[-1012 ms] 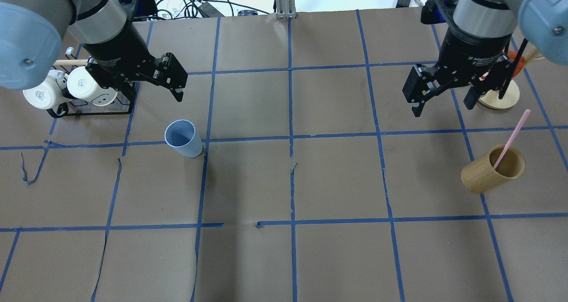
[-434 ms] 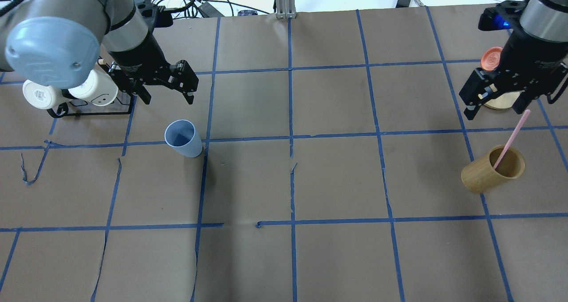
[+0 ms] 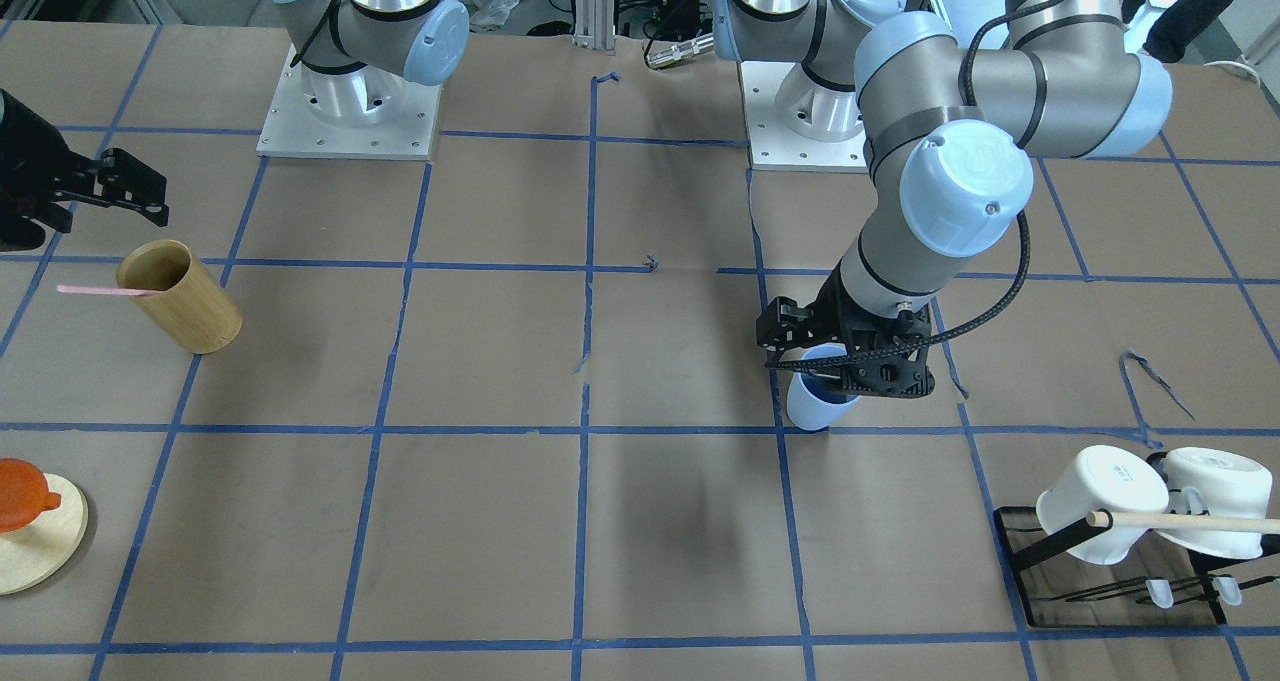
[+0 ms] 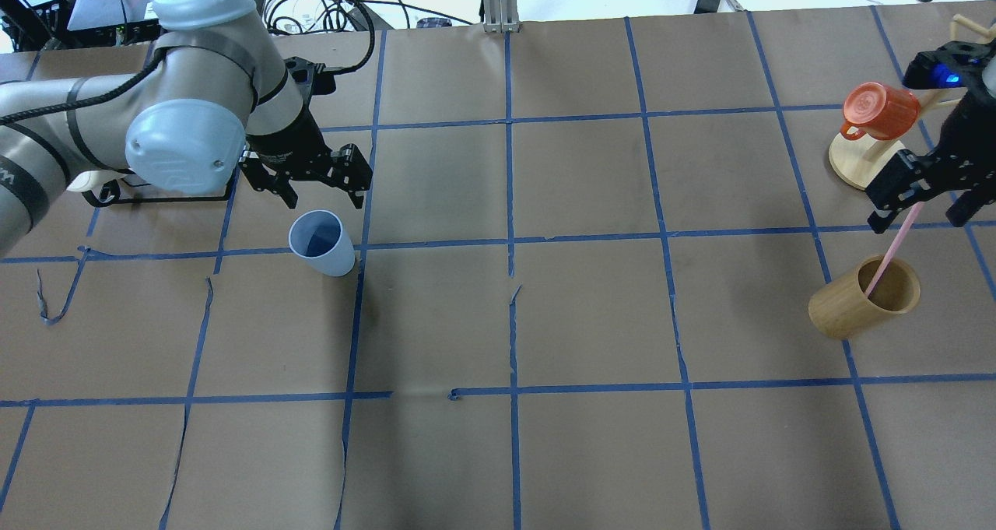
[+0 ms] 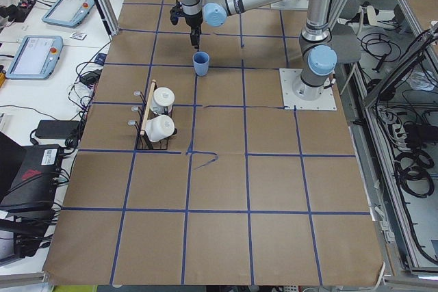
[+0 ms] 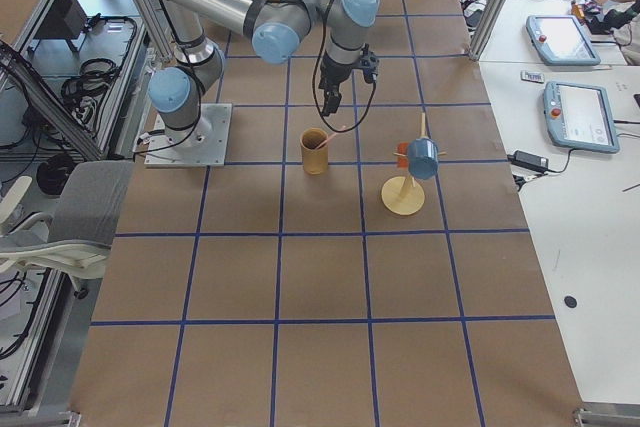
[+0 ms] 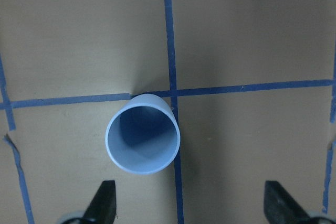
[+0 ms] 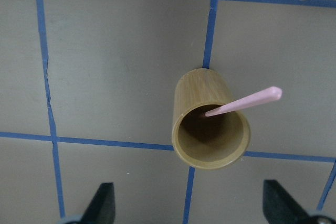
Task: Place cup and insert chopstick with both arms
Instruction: 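Grasp the light blue cup with left gripper while right gripper lowers over bamboo cup, then set the blue cup at table centre while right gripper grasps the pink stick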
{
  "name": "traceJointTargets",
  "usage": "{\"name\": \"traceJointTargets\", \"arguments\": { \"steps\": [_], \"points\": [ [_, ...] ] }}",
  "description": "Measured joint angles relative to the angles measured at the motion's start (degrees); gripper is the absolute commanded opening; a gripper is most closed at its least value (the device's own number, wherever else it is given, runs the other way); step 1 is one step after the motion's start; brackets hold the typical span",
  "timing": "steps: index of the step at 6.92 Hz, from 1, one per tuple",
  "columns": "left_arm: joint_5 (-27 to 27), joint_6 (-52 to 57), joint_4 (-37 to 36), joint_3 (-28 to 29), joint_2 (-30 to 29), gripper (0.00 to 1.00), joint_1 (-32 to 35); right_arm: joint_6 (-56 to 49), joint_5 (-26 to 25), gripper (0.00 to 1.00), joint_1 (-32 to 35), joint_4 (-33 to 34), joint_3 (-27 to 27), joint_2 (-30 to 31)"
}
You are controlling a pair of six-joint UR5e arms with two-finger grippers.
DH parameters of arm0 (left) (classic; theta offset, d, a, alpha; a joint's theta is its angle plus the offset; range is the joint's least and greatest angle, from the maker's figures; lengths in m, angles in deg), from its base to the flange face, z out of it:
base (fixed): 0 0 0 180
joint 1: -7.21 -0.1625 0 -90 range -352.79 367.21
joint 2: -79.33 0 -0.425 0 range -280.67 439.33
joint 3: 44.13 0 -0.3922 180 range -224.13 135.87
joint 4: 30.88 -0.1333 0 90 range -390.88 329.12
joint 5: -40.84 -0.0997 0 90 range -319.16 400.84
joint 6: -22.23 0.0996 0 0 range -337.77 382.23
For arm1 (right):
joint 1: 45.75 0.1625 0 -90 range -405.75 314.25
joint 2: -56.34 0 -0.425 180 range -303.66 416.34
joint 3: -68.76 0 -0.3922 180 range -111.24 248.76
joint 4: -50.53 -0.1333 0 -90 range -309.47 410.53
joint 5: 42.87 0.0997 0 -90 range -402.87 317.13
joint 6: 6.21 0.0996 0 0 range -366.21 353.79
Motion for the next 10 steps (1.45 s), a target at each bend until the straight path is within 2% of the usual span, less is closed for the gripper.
{"name": "traceJointTargets", "arguments": {
  "steps": [1,3,4,6,7,8,10],
  "points": [
    [-0.01,-0.06,-2.75,-1.23,-1.33,0.74,0.00,-2.64,0.04,1.00,-1.72,2.50,1.59,-0.40],
    [0.02,-0.08,-6.78,-3.80,-3.46,0.17,0.00,-5.74,0.12,1.00,-4.17,4.92,3.04,-1.50],
    [0.00,-0.02,-8.10,-5.29,-4.15,0.00,0.00,-6.60,0.41,1.00,-4.90,6.64,3.24,-2.06],
    [0.50,-0.86,-9.93,-6.35,-4.90,0.00,0.00,-6.62,3.87,0.88,-5.30,13.69,3.46,-3.95],
    [1.10,-2.74,-10.18,-5.90,-5.01,0.00,0.15,-6.02,5.59,0.70,-5.32,16.29,3.71,-4.66],
    [1.72,-6.08,-10.24,-4.12,-5.18,0.00,1.23,-4.84,6.27,0.69,-5.33,17.33,4.00,-4.92],
    [2.81,-19.04,-9.68,5.27,-7.84,0.00,8.42,-3.35,6.53,0.45,-5.27,17.74,4.30,-4.97]
  ]
}}
